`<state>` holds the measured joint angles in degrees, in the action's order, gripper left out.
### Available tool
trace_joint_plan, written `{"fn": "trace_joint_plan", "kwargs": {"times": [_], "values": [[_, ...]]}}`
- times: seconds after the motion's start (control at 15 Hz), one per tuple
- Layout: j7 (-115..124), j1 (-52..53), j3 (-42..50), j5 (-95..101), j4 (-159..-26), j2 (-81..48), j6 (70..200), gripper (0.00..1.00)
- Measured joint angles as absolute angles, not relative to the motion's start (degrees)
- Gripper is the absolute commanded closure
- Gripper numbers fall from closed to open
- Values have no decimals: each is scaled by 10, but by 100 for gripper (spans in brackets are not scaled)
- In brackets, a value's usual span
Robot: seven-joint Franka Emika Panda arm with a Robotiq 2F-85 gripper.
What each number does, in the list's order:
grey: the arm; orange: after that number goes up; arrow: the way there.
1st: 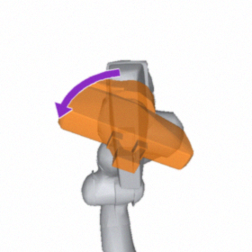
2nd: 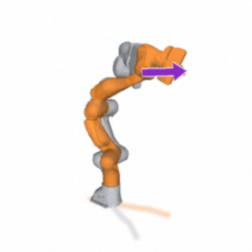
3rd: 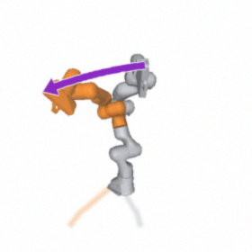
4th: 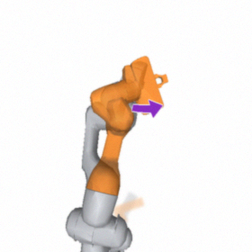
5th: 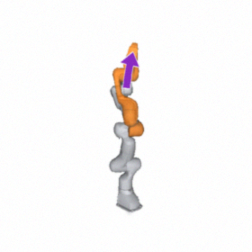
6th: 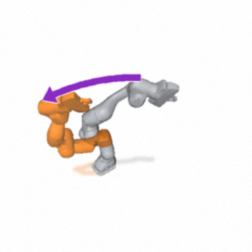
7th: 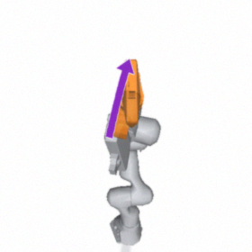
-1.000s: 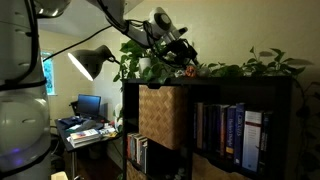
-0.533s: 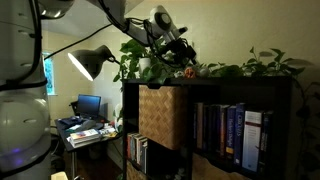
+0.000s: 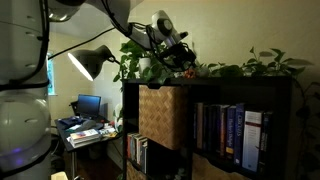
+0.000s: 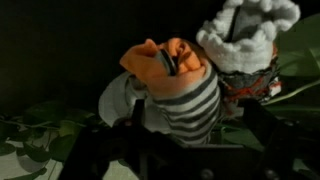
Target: Put the three pairs of socks in the basket in the shelf
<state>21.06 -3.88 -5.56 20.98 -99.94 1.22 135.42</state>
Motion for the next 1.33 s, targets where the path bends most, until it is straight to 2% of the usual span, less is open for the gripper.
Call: {"fn": "trace_joint_plan", "kwargs": {"times": [0.07,0.13,0.27,0.47,0.8,0.93,1.33], "values": [[205,-39,-55,210,-999,8,1366,21],[200,-39,-54,210,-999,3,1376,29],[188,-38,-51,210,-999,-3,1388,36],[174,-37,-49,210,-999,-8,1386,58],[147,-34,-49,210,-999,-2,1374,88],[139,-31,-49,210,-999,1,1368,92],[121,-16,-49,210,-999,24,1339,92]]}}
